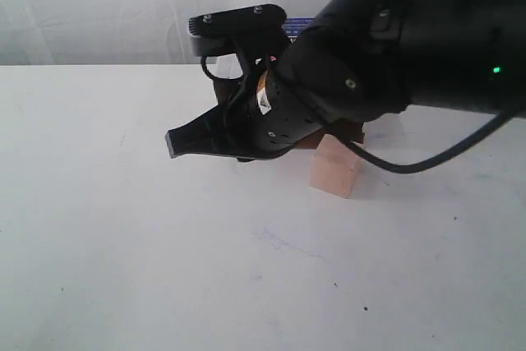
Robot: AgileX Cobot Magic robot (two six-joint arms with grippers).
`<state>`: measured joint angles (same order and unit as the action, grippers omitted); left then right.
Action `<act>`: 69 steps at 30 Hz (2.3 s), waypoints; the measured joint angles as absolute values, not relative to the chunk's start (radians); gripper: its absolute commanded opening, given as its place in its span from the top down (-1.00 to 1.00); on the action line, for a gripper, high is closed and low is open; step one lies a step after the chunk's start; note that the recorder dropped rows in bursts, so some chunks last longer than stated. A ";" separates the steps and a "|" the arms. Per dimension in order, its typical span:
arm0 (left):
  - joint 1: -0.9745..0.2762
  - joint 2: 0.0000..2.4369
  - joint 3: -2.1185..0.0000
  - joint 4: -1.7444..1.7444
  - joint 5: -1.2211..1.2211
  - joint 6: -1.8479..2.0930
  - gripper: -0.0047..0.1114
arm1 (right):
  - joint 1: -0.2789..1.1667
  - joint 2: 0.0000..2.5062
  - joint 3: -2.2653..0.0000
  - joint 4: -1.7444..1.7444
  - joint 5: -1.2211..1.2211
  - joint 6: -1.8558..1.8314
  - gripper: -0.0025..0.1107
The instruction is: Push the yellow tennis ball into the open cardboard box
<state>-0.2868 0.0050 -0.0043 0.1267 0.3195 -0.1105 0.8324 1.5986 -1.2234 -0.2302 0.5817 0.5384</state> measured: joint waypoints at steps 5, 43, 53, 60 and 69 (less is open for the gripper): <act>-0.287 0.005 -0.004 0.127 0.320 -0.110 0.92 | 0.834 1.549 -1.202 -0.046 0.676 0.538 0.96; -0.287 0.005 -0.004 0.127 0.320 -0.110 0.92 | 0.712 1.197 -0.794 0.048 0.144 0.540 0.96; -0.287 0.005 -0.004 0.127 0.320 -0.110 0.92 | 0.553 0.902 -0.587 0.048 0.209 0.542 0.96; -0.287 0.005 -0.004 0.127 0.320 -0.110 0.92 | 0.436 0.671 -0.393 0.047 0.214 0.542 0.96; -0.287 0.005 -0.004 0.127 0.320 -0.110 0.92 | 0.313 0.386 -0.180 -0.025 0.214 0.542 0.96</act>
